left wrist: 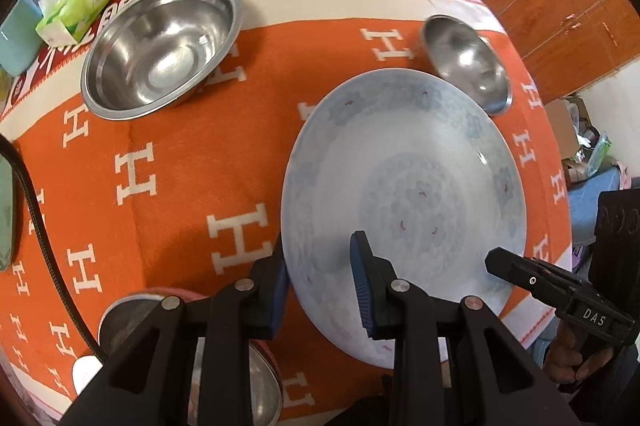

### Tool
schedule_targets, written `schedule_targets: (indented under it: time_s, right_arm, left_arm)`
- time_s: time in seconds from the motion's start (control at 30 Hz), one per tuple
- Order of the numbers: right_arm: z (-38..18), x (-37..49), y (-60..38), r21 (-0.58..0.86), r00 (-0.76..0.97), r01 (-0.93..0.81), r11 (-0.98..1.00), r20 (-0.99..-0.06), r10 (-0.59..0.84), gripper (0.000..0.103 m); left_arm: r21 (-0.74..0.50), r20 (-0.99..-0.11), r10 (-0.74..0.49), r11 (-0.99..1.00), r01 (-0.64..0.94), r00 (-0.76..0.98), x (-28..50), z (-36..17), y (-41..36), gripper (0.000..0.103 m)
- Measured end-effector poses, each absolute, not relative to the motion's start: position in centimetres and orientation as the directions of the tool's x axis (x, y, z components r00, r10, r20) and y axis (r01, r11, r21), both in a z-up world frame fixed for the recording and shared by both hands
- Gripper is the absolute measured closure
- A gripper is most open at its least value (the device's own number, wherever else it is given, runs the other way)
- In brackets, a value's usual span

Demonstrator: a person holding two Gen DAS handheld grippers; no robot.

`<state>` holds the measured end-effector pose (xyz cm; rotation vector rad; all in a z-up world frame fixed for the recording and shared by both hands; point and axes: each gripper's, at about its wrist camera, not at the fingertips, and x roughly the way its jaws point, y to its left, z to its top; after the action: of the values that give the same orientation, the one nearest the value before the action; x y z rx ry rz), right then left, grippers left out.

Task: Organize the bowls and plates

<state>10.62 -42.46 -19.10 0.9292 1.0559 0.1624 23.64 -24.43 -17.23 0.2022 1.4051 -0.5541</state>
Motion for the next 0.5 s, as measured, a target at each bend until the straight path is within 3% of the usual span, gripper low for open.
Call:
schedule_targets:
  time_s: [0.5]
  right_arm:
    - [-15.2, 7.7, -42.3, 0.725, 0.587, 0.176, 0.665, -0.620, 0.520, 0.086]
  left_arm:
    - [-0.225, -0.940, -0.317, 0.856, 0.467, 0.129, 17.7, -12.6, -20.7, 0.076]
